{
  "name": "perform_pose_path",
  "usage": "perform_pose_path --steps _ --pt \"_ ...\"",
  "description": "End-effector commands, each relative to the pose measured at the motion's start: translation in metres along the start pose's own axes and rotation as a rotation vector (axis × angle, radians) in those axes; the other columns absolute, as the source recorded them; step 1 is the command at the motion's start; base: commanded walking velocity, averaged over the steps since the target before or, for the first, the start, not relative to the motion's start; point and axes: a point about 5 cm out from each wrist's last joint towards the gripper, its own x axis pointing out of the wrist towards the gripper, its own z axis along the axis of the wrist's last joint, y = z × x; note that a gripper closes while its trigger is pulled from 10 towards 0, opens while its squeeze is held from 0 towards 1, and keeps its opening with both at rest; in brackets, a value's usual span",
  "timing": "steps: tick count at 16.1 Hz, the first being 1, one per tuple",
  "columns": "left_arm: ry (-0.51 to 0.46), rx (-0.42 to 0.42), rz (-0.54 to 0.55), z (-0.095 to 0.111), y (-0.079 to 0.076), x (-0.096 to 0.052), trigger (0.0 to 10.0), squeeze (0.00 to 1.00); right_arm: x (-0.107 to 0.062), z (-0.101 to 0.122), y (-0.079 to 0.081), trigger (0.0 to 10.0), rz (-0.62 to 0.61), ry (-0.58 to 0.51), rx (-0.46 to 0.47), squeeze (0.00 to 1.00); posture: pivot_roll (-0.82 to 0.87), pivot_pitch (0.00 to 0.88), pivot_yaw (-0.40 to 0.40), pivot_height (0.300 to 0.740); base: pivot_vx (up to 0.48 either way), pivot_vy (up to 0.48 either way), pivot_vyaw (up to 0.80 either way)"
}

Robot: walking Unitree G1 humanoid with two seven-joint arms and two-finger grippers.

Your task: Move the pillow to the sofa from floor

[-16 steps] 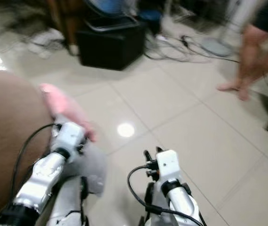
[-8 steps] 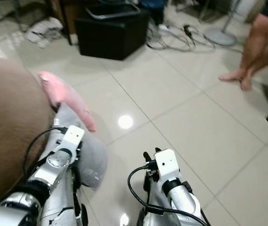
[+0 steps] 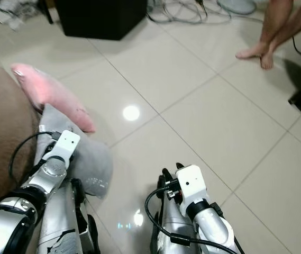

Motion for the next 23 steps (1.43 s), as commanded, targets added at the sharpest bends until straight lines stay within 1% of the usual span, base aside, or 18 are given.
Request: perform_pose_path --steps 1,2,3,4,5,6,7,8,9,10,11,12,13,16,19,21,23 --pt "0.020 0.025 0.019 -0.007 0.002 -0.001 10.0 1.00 -0.004 0.001 0.001 10.0 0.021 -0.002 0.015 0.00 -0.23 0.319 -0.087 0.545 0.000 0.000 0.00" --pt "0.027 0.034 0.037 -0.009 0.007 0.001 10.0 1.00 -0.005 0.009 0.003 10.0 0.080 -0.043 0.054 0.00 -0.23 0.325 -0.093 0.545 0.000 0.000 0.00" --pt "0.030 0.039 0.045 -0.009 0.011 0.001 10.0 1.00 -0.006 0.014 0.006 10.0 0.137 -0.063 0.065 0.00 -0.24 0.329 -0.095 0.545 0.000 0.000 0.00" --pt "0.030 0.054 0.062 -0.009 0.017 0.003 10.0 1.00 -0.009 0.020 0.011 10.0 0.258 -0.077 0.058 0.00 -0.24 0.336 -0.101 0.545 0.000 0.000 0.00" --pt "0.029 0.071 0.071 -0.009 0.022 0.003 10.0 1.00 -0.012 0.024 0.014 10.0 0.332 -0.071 0.039 0.00 -0.24 0.339 -0.104 0.545 0.000 0.000 0.00" --pt "0.036 0.078 0.075 -0.010 0.025 0.004 10.0 1.00 -0.012 0.024 0.014 10.0 0.367 -0.057 0.016 0.00 -0.24 0.342 -0.108 0.545 0.000 0.000 0.00" --pt "0.048 0.091 0.063 -0.012 0.025 0.004 10.0 1.00 -0.012 0.023 0.013 10.0 0.377 -0.048 0.005 0.00 -0.24 0.342 -0.108 0.545 0.000 0.000 0.00" --pt "0.059 0.121 0.053 -0.015 0.026 0.004 10.0 1.00 -0.012 0.022 0.011 10.0 0.385 -0.039 -0.006 0.00 -0.25 0.344 -0.112 0.545 0.000 0.000 0.00" --pt "0.077 0.164 0.045 -0.019 0.027 0.004 10.0 0.00 -0.013 0.021 0.008 10.0 0.393 -0.031 -0.015 0.00 -0.25 0.345 -0.116 0.545 0.000 0.000 0.00" --pt "0.092 0.196 0.054 -0.022 0.030 0.003 10.0 0.00 -0.014 0.022 0.006 10.0 0.402 -0.028 -0.014 0.00 -0.26 0.346 -0.120 0.545 0.000 0.000 0.00" --pt "0.101 0.206 0.063 -0.024 0.032 0.003 10.0 0.00 -0.016 0.023 0.006 10.0 0.422 -0.017 -0.013 0.00 -0.26 0.347 -0.122 0.545 0.000 0.000 0.00" --pt "0.120 0.195 0.060 -0.027 0.034 0.003 4.5 0.00 -0.019 0.022 0.006 10.0 0.438 -0.004 -0.024 0.00 -0.27 0.349 -0.125 0.545 0.000 0.000 0.00" --pt "0.131 0.178 0.056 -0.030 0.034 0.003 0.0 0.00 -0.020 0.021 0.005 10.0 0.438 0.000 -0.022 0.00 -0.27 0.351 -0.127 0.545 0.000 0.000 0.00" --pt "0.135 0.137 0.031 -0.030 0.032 0.003 0.0 0.00 -0.021 0.020 0.005 10.0 0.442 0.008 -0.018 0.00 -0.27 0.349 -0.131 0.545 0.000 0.000 0.00" --pt "0.134 0.117 0.019 -0.030 0.032 0.003 0.0 0.00 -0.019 0.021 0.005 10.0 0.443 0.007 -0.014 0.00 -0.25 0.338 -0.133 0.545 0.000 0.000 0.00" --pt "0.136 0.105 0.022 -0.029 0.037 0.004 0.0 0.00 -0.013 0.020 0.007 10.0 0.447 0.000 -0.012 0.00 -0.23 0.335 -0.133 0.545 0.000 0.000 0.00" --pt "0.136 0.104 0.022 -0.029 0.039 0.004 0.0 0.00 -0.011 0.021 0.008 10.0 0.454 -0.007 -0.010 0.00 -0.23 0.332 -0.135 0.545 0.000 0.000 0.00"
